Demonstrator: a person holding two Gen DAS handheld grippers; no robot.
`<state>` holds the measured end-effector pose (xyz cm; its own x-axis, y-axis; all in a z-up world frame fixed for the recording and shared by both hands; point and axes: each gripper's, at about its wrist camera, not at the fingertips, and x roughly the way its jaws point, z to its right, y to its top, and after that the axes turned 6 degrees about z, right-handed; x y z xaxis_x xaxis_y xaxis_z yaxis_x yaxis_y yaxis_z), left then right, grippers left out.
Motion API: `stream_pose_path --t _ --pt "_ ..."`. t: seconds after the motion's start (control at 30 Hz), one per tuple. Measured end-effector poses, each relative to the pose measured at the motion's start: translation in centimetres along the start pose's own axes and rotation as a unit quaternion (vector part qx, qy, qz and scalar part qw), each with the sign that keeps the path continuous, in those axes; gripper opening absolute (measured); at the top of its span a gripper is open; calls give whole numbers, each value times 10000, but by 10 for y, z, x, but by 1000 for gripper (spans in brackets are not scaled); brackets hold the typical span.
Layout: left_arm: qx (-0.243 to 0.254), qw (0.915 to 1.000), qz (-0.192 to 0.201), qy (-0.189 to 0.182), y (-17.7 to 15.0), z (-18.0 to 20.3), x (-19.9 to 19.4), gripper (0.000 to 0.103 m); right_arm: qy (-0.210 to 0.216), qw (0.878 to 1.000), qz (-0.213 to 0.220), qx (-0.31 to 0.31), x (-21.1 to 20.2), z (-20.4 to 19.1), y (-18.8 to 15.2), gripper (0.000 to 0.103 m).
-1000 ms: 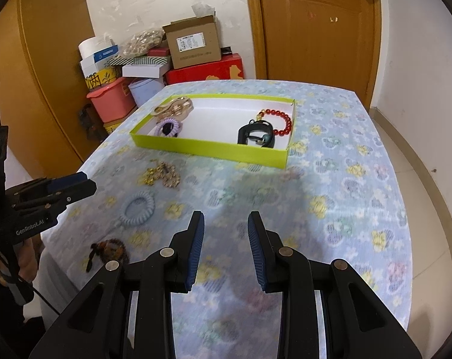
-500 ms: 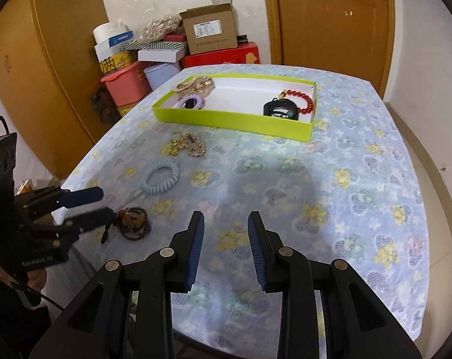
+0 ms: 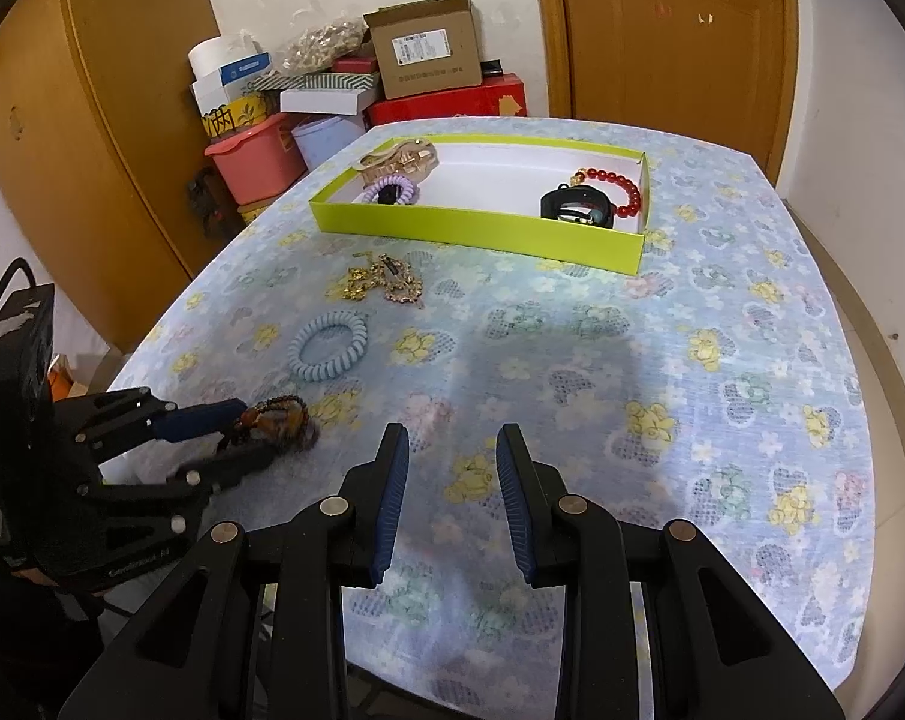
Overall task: Organize jewelry
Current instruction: 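Withdraw both tools and grasp the brown beaded bracelet with the left tool, then grasp the gold chain with the right tool while the left tool holds the beaded bracelet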
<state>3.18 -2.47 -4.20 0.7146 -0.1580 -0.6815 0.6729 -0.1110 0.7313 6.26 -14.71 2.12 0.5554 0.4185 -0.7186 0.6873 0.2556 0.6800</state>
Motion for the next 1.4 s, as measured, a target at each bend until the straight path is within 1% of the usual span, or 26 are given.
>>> stream_pose_path --t 0.07,0.13,0.33,0.5,0.63,0.87,1.03,1.1,1.2,1.27,1.4 --pt "-74 10000 21 -20 0 -4 0 26 20 10000 -12 -10 3 -1 1 31" --pt "-115 9999 47 53 0 -7 0 21 40 10000 -30 -30 7 -2 4 31" --pt "-314 9992 149 172 2 -19 -3 21 107 9998 -56 -126 23 -7 14 31" --pt "-535 9978 279 285 6 -35 -10 21 225 9994 -28 -271 44 -11 29 31" --pt "-753 9961 323 320 9 -48 -12 21 339 9984 -3 -457 64 -15 43 31" --pt "-1059 9931 325 386 10 -70 -6 21 379 9954 -96 -870 103 -21 66 31" --pt "-1170 9918 329 404 12 -80 -3 21 460 9922 -127 -1149 119 -30 74 25" --pt "-1197 9914 335 413 13 -83 -2 21 495 9905 -136 -1273 124 -34 76 17" --pt "-1242 9909 334 402 14 -87 0 21 509 9881 -151 -1443 130 -38 77 11" --pt "-1264 9907 324 393 14 -89 2 21 534 9868 -143 -1521 132 -40 78 9" --pt "-1294 9904 302 375 14 -92 5 21 495 9835 -164 -1731 133 -44 78 9"
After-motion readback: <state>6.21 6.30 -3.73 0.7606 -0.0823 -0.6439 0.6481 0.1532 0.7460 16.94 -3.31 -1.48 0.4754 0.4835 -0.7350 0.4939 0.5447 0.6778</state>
